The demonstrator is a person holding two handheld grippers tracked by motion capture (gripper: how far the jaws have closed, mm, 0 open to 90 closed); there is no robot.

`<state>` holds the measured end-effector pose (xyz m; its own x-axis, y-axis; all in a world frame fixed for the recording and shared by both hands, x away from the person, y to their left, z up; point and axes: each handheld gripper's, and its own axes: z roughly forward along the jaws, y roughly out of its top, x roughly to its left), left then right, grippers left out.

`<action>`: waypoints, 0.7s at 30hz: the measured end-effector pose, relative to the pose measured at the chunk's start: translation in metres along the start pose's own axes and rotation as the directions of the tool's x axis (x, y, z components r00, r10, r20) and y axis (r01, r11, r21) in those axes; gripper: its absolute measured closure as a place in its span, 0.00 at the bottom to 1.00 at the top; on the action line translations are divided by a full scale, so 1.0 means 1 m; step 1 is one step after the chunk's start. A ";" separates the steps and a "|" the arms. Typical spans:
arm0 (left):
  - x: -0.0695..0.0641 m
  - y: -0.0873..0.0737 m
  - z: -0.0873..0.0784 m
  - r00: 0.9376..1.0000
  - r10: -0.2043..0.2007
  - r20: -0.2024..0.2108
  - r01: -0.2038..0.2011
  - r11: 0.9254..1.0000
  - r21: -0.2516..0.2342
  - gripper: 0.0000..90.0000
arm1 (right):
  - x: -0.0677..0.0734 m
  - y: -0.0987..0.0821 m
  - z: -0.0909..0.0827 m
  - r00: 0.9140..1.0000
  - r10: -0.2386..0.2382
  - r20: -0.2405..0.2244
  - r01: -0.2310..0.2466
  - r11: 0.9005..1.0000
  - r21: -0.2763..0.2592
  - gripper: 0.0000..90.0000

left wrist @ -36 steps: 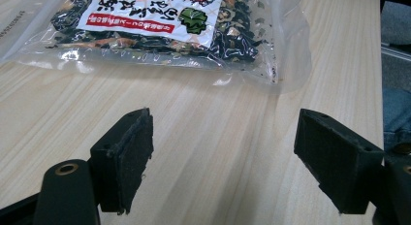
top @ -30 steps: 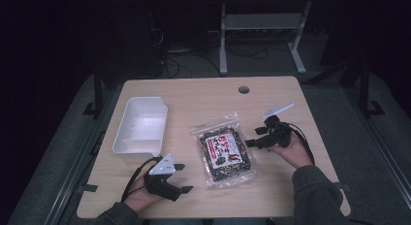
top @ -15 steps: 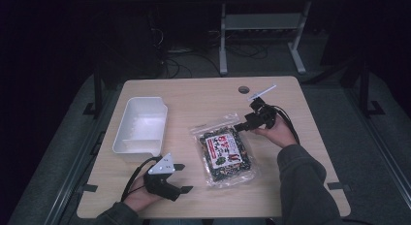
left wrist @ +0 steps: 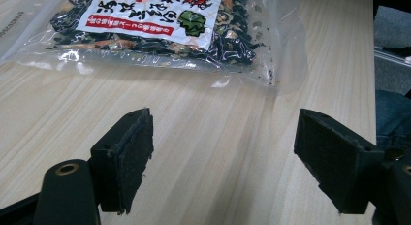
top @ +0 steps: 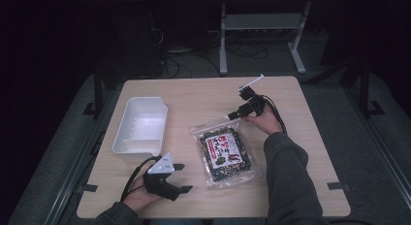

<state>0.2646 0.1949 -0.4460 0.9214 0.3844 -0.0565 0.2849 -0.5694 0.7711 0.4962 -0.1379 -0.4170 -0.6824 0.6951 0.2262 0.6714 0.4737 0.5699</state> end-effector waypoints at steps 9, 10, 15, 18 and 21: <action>0.002 0.000 0.001 1.000 -0.003 0.003 0.003 1.000 0.000 0.24 | -0.020 -0.005 0.027 0.996 0.089 -0.004 -0.089 0.996 0.020 0.40; 0.002 0.000 0.001 1.000 -0.004 0.003 0.004 1.000 -0.001 0.24 | -0.020 -0.005 0.027 0.996 0.089 -0.004 -0.089 0.996 0.020 0.40; 0.002 0.000 0.000 1.000 -0.004 0.003 0.004 1.000 -0.001 0.24 | -0.026 -0.008 0.034 0.993 0.115 -0.040 -0.114 0.993 0.022 0.56; 0.002 0.000 0.000 1.000 -0.004 -0.001 0.004 1.000 -0.002 0.24 | -0.029 -0.009 0.034 0.988 0.132 -0.082 -0.132 0.991 0.009 0.70; 0.003 -0.001 0.000 1.000 -0.007 -0.007 0.007 1.000 -0.003 0.24 | -0.029 -0.009 0.030 0.990 0.117 -0.072 -0.118 0.993 -0.004 0.91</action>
<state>0.2671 0.1967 -0.4465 0.9178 0.3930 -0.0573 0.2902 -0.5650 0.7723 0.5186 -0.1465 -0.4520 -0.6180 0.7048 0.3483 0.7461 0.3861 0.5425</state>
